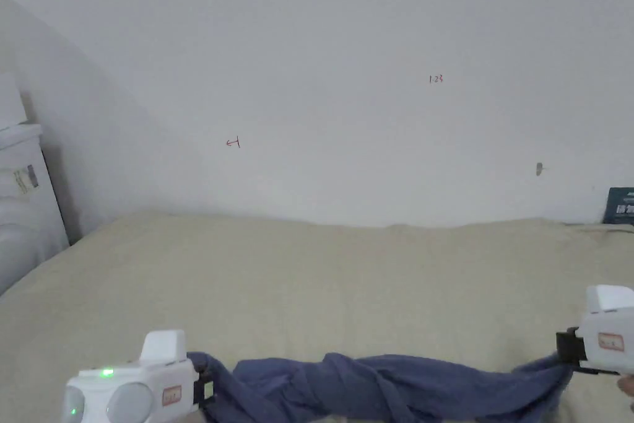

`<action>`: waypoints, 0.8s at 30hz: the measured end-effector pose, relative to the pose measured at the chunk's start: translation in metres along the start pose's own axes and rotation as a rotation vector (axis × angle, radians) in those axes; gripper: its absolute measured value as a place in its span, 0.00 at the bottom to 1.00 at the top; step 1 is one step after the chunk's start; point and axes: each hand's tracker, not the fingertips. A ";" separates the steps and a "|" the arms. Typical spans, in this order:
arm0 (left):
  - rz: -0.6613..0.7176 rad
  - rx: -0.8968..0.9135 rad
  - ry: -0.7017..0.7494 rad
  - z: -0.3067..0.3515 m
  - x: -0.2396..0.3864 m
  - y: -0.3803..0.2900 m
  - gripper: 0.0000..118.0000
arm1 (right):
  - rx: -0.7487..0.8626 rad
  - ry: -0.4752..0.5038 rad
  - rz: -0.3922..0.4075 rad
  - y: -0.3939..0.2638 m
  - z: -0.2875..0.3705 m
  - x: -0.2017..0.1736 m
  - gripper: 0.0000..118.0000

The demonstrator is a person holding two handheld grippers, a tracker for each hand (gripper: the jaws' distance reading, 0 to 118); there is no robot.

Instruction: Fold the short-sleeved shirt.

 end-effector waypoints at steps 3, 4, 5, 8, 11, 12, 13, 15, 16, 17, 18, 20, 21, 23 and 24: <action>0.063 -0.017 -0.027 0.021 -0.019 -0.048 0.08 | -0.015 0.045 -0.085 -0.057 0.008 0.019 0.03; 0.100 -0.008 -0.043 0.033 -0.028 -0.061 0.08 | -0.005 0.054 -0.124 -0.073 0.006 0.034 0.03; 0.123 0.012 -0.064 0.046 -0.037 -0.073 0.08 | 0.006 0.057 -0.146 -0.088 0.015 0.043 0.03; 0.199 0.023 -0.031 0.090 -0.059 -0.107 0.08 | 0.030 0.085 -0.250 -0.136 0.055 0.064 0.03; 0.220 0.009 -0.039 0.127 -0.073 -0.144 0.08 | 0.043 0.064 -0.266 -0.177 0.094 0.080 0.03; 0.195 0.006 -0.020 0.141 -0.073 -0.158 0.08 | 0.052 0.053 -0.289 -0.195 0.109 0.080 0.02; 0.178 0.004 -0.004 0.150 -0.074 -0.168 0.08 | 0.056 0.053 -0.301 -0.207 0.118 0.083 0.02; 0.158 -0.030 -0.002 0.171 -0.078 -0.188 0.08 | 0.043 0.025 -0.297 -0.234 0.138 0.090 0.02; 0.157 -0.026 0.006 0.180 -0.080 -0.196 0.08 | 0.023 0.009 -0.291 -0.246 0.147 0.090 0.03; 0.155 -0.051 0.002 0.185 -0.083 -0.203 0.08 | -0.006 -0.003 -0.286 -0.256 0.153 0.093 0.02; 0.156 -0.055 0.003 0.191 -0.084 -0.210 0.08 | 0.005 -0.009 -0.297 -0.267 0.158 0.095 0.02; 0.146 -0.065 -0.007 0.199 -0.080 -0.219 0.08 | -0.028 -0.011 -0.287 -0.279 0.167 0.093 0.02; 0.144 -0.068 -0.005 0.201 -0.079 -0.222 0.08 | -0.022 -0.018 -0.281 -0.285 0.169 0.092 0.02; 0.149 -0.070 -0.018 0.200 -0.077 -0.223 0.08 | -0.043 -0.022 -0.257 -0.289 0.169 0.090 0.03; 0.152 -0.070 -0.009 0.200 -0.075 -0.224 0.08 | -0.039 -0.020 -0.259 -0.290 0.169 0.089 0.03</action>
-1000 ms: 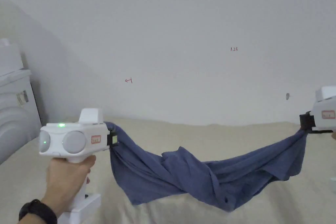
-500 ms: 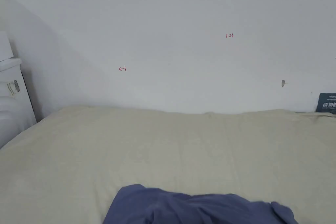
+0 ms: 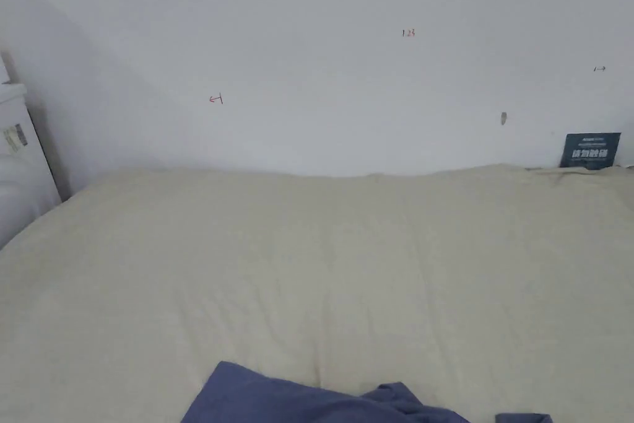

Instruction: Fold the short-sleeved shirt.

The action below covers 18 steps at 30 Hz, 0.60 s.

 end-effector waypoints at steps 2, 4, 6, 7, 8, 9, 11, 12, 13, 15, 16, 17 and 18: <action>-0.012 0.018 0.001 0.001 0.000 0.000 0.19 | 0.005 0.007 0.008 -0.001 -0.001 -0.002 0.10; -0.040 0.031 0.026 0.007 0.002 0.004 0.53 | 0.020 -0.048 0.067 0.000 0.003 -0.003 0.48; -0.103 0.067 0.099 0.024 0.002 0.008 0.59 | 0.097 -0.139 0.143 -0.002 0.019 -0.008 0.55; -0.118 0.109 0.116 0.035 0.003 0.011 0.68 | 0.136 -0.132 0.167 -0.001 0.033 -0.010 0.69; -0.113 0.155 0.105 0.052 0.005 0.016 0.74 | 0.206 -0.102 0.157 0.000 0.049 -0.011 0.77; -0.112 0.209 0.083 0.068 0.008 0.021 0.79 | 0.258 -0.058 0.137 0.002 0.066 -0.015 0.79; -0.085 0.291 0.067 0.099 0.025 0.031 0.83 | 0.321 0.011 0.076 0.006 0.090 -0.024 0.81; -0.087 0.341 0.046 0.113 0.034 0.035 0.83 | 0.358 0.057 0.056 0.008 0.104 -0.033 0.86; -0.095 0.384 0.022 0.125 0.043 0.037 0.83 | 0.373 0.098 0.047 0.010 0.111 -0.038 0.91; -0.105 0.473 -0.020 0.144 0.057 0.041 0.87 | 0.386 0.164 0.009 0.011 0.123 -0.054 0.95; -0.090 0.502 -0.034 0.152 0.064 0.041 0.90 | 0.384 0.192 0.018 0.011 0.127 -0.060 0.95; -0.080 0.526 -0.082 0.160 0.072 0.041 0.92 | 0.392 0.190 0.028 0.010 0.133 -0.070 0.95; -0.063 0.541 -0.123 0.168 0.080 0.041 0.95 | 0.395 0.195 0.045 0.010 0.137 -0.081 0.95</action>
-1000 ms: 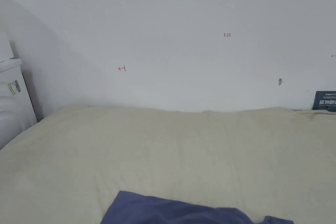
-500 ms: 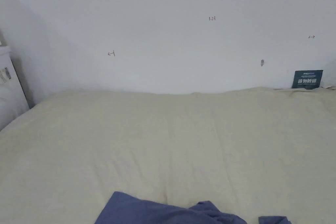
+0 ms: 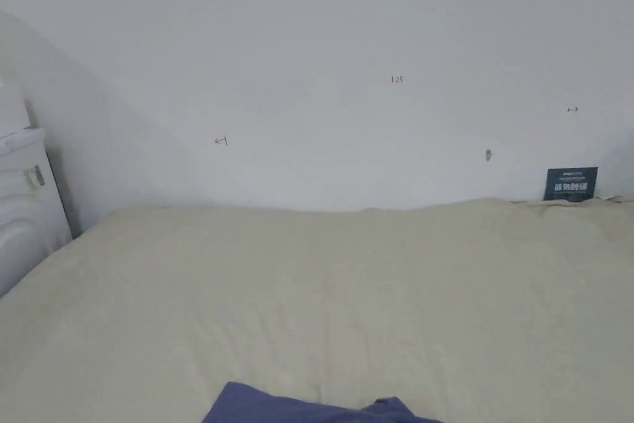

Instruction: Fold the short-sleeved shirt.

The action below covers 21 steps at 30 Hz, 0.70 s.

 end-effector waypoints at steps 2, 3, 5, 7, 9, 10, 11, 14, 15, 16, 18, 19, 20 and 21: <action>0.009 0.031 -0.039 0.007 0.017 0.006 0.95 | 0.012 0.033 0.042 0.004 0.005 -0.019 0.95; 0.007 0.032 -0.040 0.011 0.026 0.008 0.95 | 0.022 0.039 0.057 0.005 0.008 -0.028 0.95; -0.012 0.042 -0.065 0.017 0.034 0.008 0.95 | 0.063 0.075 0.097 0.005 0.018 -0.047 0.95; -0.024 0.043 -0.070 0.023 0.045 0.005 0.93 | 0.088 0.095 0.126 0.005 0.026 -0.061 0.95; -0.056 0.062 -0.089 0.031 0.054 -0.003 0.81 | 0.105 0.083 0.175 0.001 0.033 -0.077 0.94; -0.062 0.063 -0.098 0.034 0.057 -0.006 0.73 | 0.113 0.059 0.193 -0.002 0.033 -0.079 0.94; -0.088 0.055 -0.079 0.039 0.061 -0.008 0.65 | 0.121 0.046 0.230 -0.006 0.035 -0.084 0.94; -0.148 0.040 -0.037 0.049 0.067 -0.019 0.39 | 0.108 0.070 0.283 -0.018 0.041 -0.096 0.78; -0.147 0.026 -0.044 0.052 0.067 -0.022 0.32 | 0.107 0.082 0.284 -0.022 0.044 -0.097 0.56; -0.136 0.014 -0.052 0.055 0.066 -0.025 0.28 | 0.108 0.092 0.286 -0.026 0.046 -0.099 0.43; -0.100 -0.026 -0.080 0.061 0.064 -0.033 0.26 | 0.101 0.084 0.288 -0.031 0.049 -0.103 0.38; -0.080 -0.041 -0.072 0.062 0.064 -0.036 0.17 | 0.098 0.073 0.291 -0.034 0.050 -0.104 0.23; -0.066 -0.056 -0.071 0.063 0.063 -0.041 0.09 | 0.090 0.072 0.299 -0.037 0.050 -0.103 0.13; -0.051 -0.069 -0.060 0.065 0.062 -0.044 0.01 | 0.079 0.068 0.298 -0.039 0.050 -0.102 0.04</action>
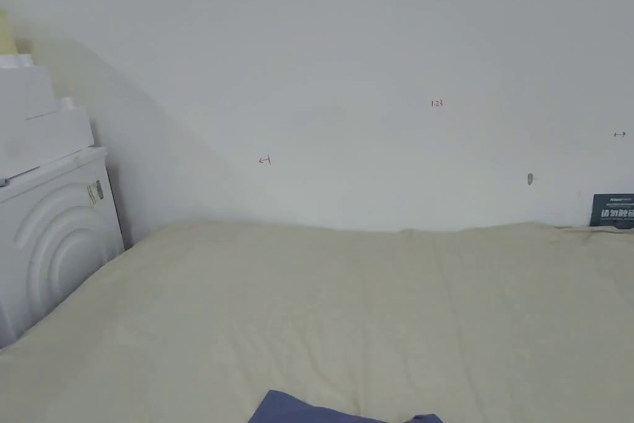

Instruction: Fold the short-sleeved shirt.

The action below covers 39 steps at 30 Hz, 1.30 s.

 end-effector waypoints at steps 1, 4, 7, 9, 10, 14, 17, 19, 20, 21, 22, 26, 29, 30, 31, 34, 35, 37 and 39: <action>0.003 -0.007 -0.012 0.001 -0.002 -0.002 0.00 | -0.011 0.006 -0.008 -0.002 0.001 0.001 0.02; 0.018 -0.053 0.010 -0.003 -0.004 -0.008 0.00 | -0.033 0.016 -0.033 -0.008 0.002 0.004 0.02; 0.037 -0.075 0.003 -0.011 -0.011 -0.009 0.00 | -0.047 0.018 -0.045 -0.009 0.001 0.008 0.02; 0.061 -0.090 0.008 -0.019 -0.014 -0.008 0.00 | -0.058 0.014 -0.045 -0.009 -0.001 0.010 0.02; 0.061 -0.098 0.004 -0.022 -0.016 -0.007 0.00 | -0.060 0.011 -0.046 -0.010 -0.003 0.010 0.02; 0.054 -0.144 0.021 -0.045 -0.024 -0.004 0.00 | -0.091 0.022 -0.078 -0.016 -0.010 0.015 0.02; 0.058 -0.161 0.003 -0.066 -0.031 -0.001 0.00 | -0.110 0.029 -0.111 -0.020 -0.019 0.017 0.02; 0.062 -0.172 -0.004 -0.082 -0.036 0.004 0.00 | -0.119 0.026 -0.125 -0.023 -0.024 0.018 0.02; 0.061 -0.174 -0.011 -0.091 -0.039 0.006 0.00 | -0.127 0.027 -0.133 -0.024 -0.027 0.019 0.02; 0.054 -0.182 -0.010 -0.103 -0.041 0.010 0.00 | -0.135 0.029 -0.137 -0.025 -0.030 0.019 0.02; 0.037 -0.200 -0.006 -0.115 -0.043 0.012 0.00 | -0.137 0.028 -0.141 -0.027 -0.032 0.020 0.02; -0.070 -0.270 0.005 -0.185 -0.050 0.021 0.21 | -0.169 0.028 -0.153 -0.033 -0.044 0.026 0.02; -0.106 -0.351 0.002 -0.255 -0.059 0.025 0.56 | -0.197 0.005 -0.149 -0.040 -0.050 0.031 0.02; -0.117 -0.364 0.008 -0.283 -0.060 0.024 0.68 | -0.209 0.000 -0.153 -0.042 -0.051 0.035 0.02; -0.142 -0.408 0.005 -0.307 -0.062 0.022 0.73 | -0.220 -0.005 -0.158 -0.044 -0.053 0.038 0.02; -0.211 -0.555 0.024 -0.387 -0.071 0.009 0.74 | -0.263 -0.045 -0.183 -0.053 -0.054 0.050 0.02; -0.214 -0.580 0.021 -0.407 -0.075 0.004 0.74 | -0.277 -0.061 -0.187 -0.056 -0.054 0.053 0.02; -0.218 -0.655 0.053 -0.443 -0.083 -0.010 0.73 | -0.307 -0.095 -0.192 -0.061 -0.053 0.060 0.02; -0.220 -0.689 0.086 -0.472 -0.091 -0.022 0.73 | -0.339 -0.129 -0.199 -0.066 -0.053 0.069 0.02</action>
